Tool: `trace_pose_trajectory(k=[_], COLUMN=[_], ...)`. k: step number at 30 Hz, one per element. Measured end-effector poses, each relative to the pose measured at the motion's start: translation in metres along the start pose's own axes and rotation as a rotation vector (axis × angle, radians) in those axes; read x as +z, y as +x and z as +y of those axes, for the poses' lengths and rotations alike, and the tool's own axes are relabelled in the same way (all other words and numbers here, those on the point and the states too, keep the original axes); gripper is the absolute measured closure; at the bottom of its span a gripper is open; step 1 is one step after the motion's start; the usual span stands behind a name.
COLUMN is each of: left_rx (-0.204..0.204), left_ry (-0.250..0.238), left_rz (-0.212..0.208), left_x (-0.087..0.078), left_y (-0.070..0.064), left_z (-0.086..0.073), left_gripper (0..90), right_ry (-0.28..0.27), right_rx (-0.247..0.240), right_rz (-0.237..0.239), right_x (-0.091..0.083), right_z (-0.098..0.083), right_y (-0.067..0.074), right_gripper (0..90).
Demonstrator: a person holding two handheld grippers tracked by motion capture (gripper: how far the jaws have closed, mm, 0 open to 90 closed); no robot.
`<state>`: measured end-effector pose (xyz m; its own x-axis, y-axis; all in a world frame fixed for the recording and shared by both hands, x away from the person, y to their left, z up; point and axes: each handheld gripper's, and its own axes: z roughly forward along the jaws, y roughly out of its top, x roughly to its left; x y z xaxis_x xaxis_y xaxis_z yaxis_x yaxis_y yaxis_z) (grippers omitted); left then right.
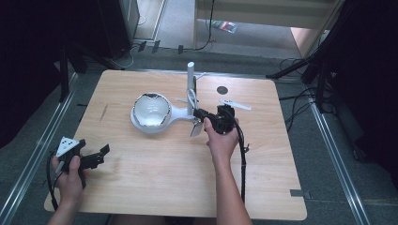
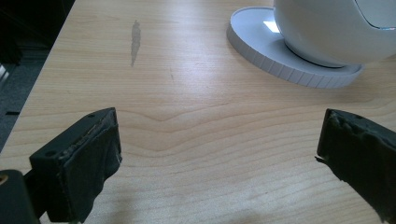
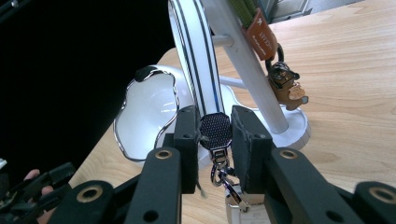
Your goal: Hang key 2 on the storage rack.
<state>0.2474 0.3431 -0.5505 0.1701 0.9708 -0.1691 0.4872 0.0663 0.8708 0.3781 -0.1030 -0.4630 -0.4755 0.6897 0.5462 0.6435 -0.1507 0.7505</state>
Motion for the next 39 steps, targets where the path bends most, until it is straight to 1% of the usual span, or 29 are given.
trace_pose_trajectory(k=[2, 7, 8, 9, 10, 15, 16, 17, 18, 19, 20, 23, 25, 26, 27, 28, 29, 30, 32, 33, 34, 35, 37, 39], left_rx=[0.000, 0.000, -0.001, -0.001, 0.000, -0.002, -0.002, -0.001, -0.001, -0.002, -0.002, -0.001, -0.002, -0.001, -0.001, -0.001, -0.001, -0.002, -0.002, -0.002, -0.001, 0.001, 0.002, 0.003], left_ry=[0.000, -0.001, -0.001, -0.002, -0.002, -0.002, -0.002, -0.002, -0.001, -0.001, -0.003, 0.001, 0.003, 0.001, -0.001, -0.002, 0.000, 0.001, -0.002, -0.004, -0.004, -0.004, -0.004, -0.003], left_rz=[-0.001, 0.000, 0.000, 0.000, -0.001, -0.002, -0.002, -0.001, 0.000, -0.001, -0.002, -0.003, -0.003, 0.001, 0.002, 0.002, 0.001, 0.001, 0.000, 0.002, 0.003, 0.003, 0.003, 0.003], left_x=[0.000, 0.000, 0.000, 0.000, 0.000, 0.000, 0.000, 0.000, 0.000, 0.000, 0.000, 0.000, 0.000, 0.000, 0.000, 0.000, 0.000, 0.000, 0.000, 0.000, 0.000, 0.000, 0.000, 0.000], left_y=[0.000, 0.000, 0.000, 0.000, 0.000, 0.000, 0.000, 0.000, 0.000, 0.000, 0.000, 0.000, 0.000, 0.000, 0.000, 0.000, 0.000, 0.000, 0.000, 0.000, 0.000, -0.001, -0.001, -0.001], left_z=[0.000, 0.000, 0.000, 0.000, 0.000, 0.000, 0.000, 0.000, 0.000, 0.000, 0.000, 0.000, 0.000, 0.000, 0.000, 0.000, 0.000, 0.000, 0.000, 0.000, 0.000, 0.000, 0.000, 0.000], left_gripper=[0.2, 0.1, 0.1, 0.1, 0.1, 0.2, 0.2, 0.1, 0.1, 0.2, 0.2, 0.1, 0.1, 0.2, 0.2, 0.2, 0.2, 0.1, 0.2, 0.1, 0.1, 0.1, 0.2, 0.1], right_ry=[-0.004, 0.003, 0.006, 0.008, 0.008, 0.030, 0.031, 0.028, 0.023, 0.018, 0.011, 0.007, 0.009, 0.004, -0.001, -0.009, -0.021, -0.034, -0.067, -0.083, -0.095, -0.097, -0.083, -0.069], right_rx=[0.013, 0.019, 0.029, 0.026, 0.032, 0.017, 0.010, 0.012, 0.020, 0.036, 0.039, 0.020, -0.001, -0.022, -0.047, -0.061, -0.087, -0.103, -0.156, -0.195, -0.236, -0.267, -0.280, -0.284], right_rz=[0.000, -0.012, -0.025, -0.035, -0.036, -0.067, -0.080, -0.106, -0.115, -0.114, -0.110, -0.122, -0.140, -0.149, -0.167, -0.185, -0.199, -0.209, -0.225, -0.242, -0.267, -0.294, -0.312, -0.348], right_x=[0.000, 0.004, 0.004, 0.005, 0.007, 0.013, 0.015, 0.016, 0.017, 0.018, 0.019, 0.020, 0.019, 0.018, 0.017, 0.016, 0.015, 0.014, 0.011, 0.009, 0.008, 0.007, 0.004, 0.000], right_z=[0.001, 0.002, 0.002, 0.003, 0.002, 0.002, 0.002, 0.002, 0.002, 0.002, 0.002, 0.001, 0.000, 0.000, -0.001, -0.001, 0.000, 0.000, 0.001, 0.002, 0.002, 0.002, 0.002, 0.002], right_y=[-0.001, -0.003, -0.003, -0.004, -0.005, -0.006, -0.007, -0.007, -0.008, -0.009, -0.010, -0.009, -0.007, -0.006, -0.003, -0.001, 0.001, 0.003, 0.005, 0.006, 0.007, 0.008, 0.010, 0.013], right_gripper=[73.7, 73.1, 72.9, 72.8, 72.7, 71.5, 81.5, 79.1, 80.1, 79.8, 79.0, 76.5, 72.9, 71.2, 66.9, 63.9, 60.6, 58.5, 50.3, 46.7, 43.0, 39.4, 28.6, 14.3])
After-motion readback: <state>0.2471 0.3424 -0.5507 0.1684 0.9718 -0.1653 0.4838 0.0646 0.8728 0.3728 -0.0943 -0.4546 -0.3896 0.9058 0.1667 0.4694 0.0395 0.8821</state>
